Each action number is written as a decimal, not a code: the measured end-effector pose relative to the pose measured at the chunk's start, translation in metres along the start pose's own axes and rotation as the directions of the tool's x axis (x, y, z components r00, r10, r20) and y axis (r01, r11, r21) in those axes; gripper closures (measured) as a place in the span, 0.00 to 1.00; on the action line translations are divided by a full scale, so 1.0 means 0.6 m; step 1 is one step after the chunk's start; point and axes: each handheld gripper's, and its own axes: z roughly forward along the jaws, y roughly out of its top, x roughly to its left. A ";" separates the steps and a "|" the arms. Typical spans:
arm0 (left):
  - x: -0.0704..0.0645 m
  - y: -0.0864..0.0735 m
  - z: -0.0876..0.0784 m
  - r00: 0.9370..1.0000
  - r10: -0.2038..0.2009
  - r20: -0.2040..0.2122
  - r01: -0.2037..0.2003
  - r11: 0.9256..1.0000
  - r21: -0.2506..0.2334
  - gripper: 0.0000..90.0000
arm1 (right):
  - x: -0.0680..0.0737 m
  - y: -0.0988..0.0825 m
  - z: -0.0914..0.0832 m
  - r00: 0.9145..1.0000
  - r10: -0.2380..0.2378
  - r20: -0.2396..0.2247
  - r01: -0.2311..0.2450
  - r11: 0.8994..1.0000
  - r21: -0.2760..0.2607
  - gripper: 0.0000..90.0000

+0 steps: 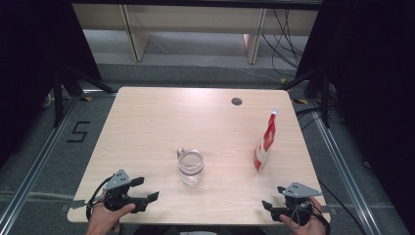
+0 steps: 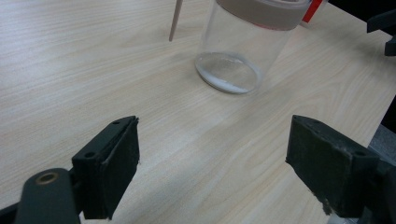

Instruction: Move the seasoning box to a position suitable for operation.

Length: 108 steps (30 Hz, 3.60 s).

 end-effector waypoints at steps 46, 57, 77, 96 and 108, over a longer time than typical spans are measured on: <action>0.023 0.174 0.063 0.999 0.017 0.048 -0.010 0.992 -0.125 0.80 | -0.001 0.002 0.006 0.999 -0.049 -0.012 0.049 0.999 -0.004 0.26; 0.020 0.204 0.103 0.997 0.056 0.061 -0.051 0.995 -0.087 0.98 | 0.005 0.004 0.010 0.996 -0.088 -0.028 0.088 0.996 0.000 0.26; 0.017 0.216 0.157 0.994 0.080 0.074 -0.078 0.997 -0.028 0.98 | 0.010 0.004 0.012 0.995 -0.087 -0.045 0.087 0.996 0.007 0.26; 0.028 0.195 0.135 0.996 0.045 0.079 -0.045 0.999 -0.007 0.97 | 0.009 0.004 0.015 0.993 -0.103 -0.051 0.104 0.994 0.022 0.26; 0.028 0.169 0.101 0.990 0.002 0.141 -0.002 1.000 0.000 0.96 | 0.015 0.004 0.016 0.993 -0.102 -0.056 0.103 0.994 0.026 0.26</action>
